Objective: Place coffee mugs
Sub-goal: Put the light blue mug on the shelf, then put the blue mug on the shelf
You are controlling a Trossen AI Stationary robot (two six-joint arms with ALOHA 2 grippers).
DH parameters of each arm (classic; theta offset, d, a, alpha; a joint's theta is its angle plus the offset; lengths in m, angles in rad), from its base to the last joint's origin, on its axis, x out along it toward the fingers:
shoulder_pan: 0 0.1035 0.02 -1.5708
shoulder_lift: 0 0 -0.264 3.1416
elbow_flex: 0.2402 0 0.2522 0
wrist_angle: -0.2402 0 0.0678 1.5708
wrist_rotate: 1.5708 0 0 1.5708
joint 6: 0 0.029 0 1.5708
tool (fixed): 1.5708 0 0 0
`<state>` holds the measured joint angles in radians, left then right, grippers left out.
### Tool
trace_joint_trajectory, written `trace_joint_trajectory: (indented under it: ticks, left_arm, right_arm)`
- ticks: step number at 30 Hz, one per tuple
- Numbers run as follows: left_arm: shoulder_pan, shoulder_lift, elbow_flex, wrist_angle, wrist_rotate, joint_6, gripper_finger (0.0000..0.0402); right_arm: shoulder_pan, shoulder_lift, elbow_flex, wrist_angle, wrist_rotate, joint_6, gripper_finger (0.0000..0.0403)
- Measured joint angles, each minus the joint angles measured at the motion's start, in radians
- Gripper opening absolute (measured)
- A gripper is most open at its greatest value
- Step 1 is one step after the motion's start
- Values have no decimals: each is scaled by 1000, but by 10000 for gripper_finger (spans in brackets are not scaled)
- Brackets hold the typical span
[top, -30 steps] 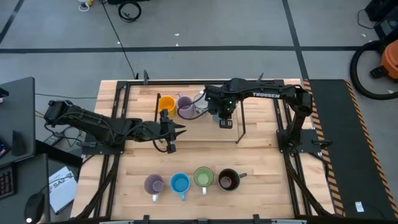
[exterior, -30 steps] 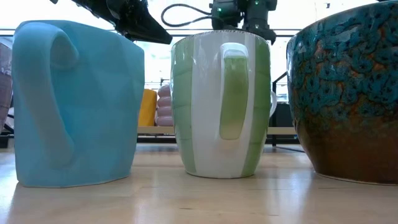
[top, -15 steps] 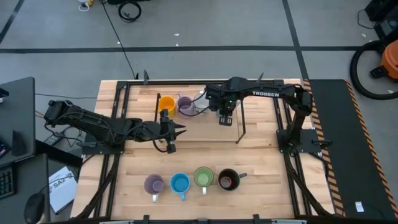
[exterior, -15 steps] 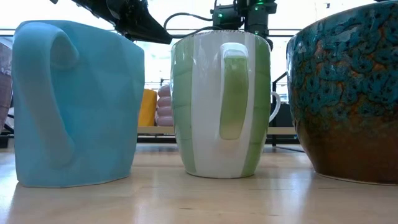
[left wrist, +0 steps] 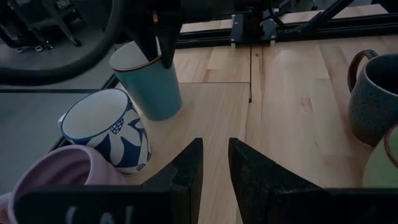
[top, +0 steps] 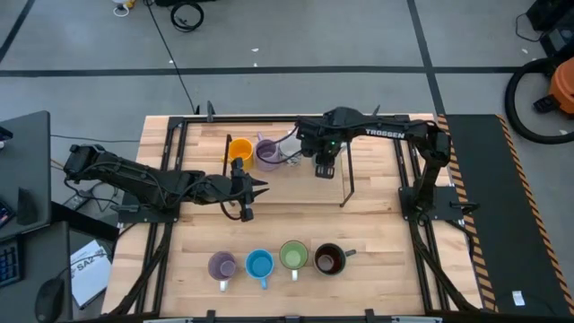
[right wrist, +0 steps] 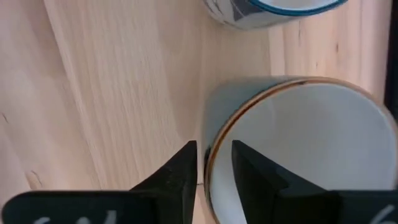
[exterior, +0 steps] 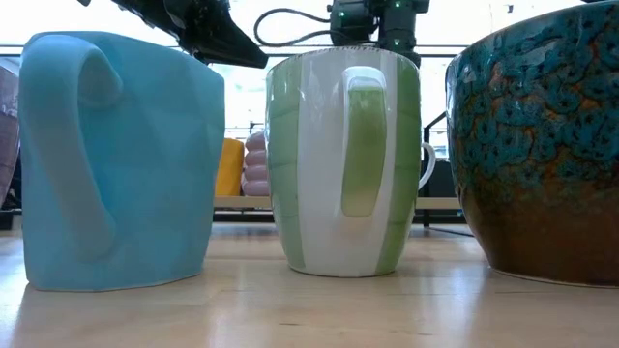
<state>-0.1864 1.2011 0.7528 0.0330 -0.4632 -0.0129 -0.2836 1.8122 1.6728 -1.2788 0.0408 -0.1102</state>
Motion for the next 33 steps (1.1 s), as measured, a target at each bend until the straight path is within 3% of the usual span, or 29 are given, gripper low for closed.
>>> trace_joint_trajectory:
  ticks: [8, 15, 21, 28, 33]
  left_arm:
    - [0, 0, 0, -6, 23, -35, 82]
    - [0, 0, 47, -82, 62, -81, 82]
    - [0, 3, 150, -269, 120, -135, 82]
    - [6, 5, 169, -381, 130, -202, 82]
    - [22, 8, 169, -442, 283, -309, 82]
  right_arm:
    - [0, -74, 49, 0, 78, 6, 109]
    - [3, -274, -68, 170, 77, 17, 109]
    - [27, -470, -317, 462, 81, 43, 110]
    - [78, -701, -650, 891, 246, -18, 110]
    - [107, -835, -852, 1218, 281, -131, 110]
